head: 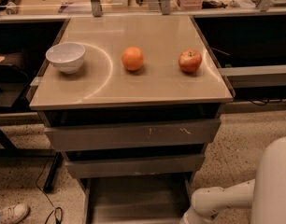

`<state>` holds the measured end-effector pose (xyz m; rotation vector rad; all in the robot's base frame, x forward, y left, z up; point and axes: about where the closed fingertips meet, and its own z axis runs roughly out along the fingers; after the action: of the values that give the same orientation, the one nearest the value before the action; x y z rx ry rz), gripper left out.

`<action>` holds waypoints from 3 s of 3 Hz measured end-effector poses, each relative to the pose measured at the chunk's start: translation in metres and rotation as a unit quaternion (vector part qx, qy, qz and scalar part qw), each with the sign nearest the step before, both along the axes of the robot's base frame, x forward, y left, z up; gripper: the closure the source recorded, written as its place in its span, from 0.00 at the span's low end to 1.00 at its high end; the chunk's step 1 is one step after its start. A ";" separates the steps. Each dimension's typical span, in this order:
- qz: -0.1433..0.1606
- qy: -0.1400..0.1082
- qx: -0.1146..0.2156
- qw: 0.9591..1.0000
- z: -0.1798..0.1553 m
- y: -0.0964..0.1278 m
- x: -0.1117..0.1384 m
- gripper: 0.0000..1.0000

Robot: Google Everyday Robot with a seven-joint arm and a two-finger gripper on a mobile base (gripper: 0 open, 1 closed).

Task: Close bottom drawer

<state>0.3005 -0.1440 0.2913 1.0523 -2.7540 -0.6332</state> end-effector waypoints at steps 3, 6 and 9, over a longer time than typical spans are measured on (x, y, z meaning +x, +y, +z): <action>-0.050 -0.017 0.016 0.998 -0.095 0.027 0.044 1.00; -0.058 -0.038 0.006 0.998 -0.100 0.037 0.062 1.00; -0.088 -0.102 -0.008 0.991 -0.108 0.041 0.101 1.00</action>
Offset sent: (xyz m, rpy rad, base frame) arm 0.0449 0.0257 -0.1061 0.0602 -0.0362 -0.1317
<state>0.4013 -0.1030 0.1835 0.9257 -3.0497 -0.5520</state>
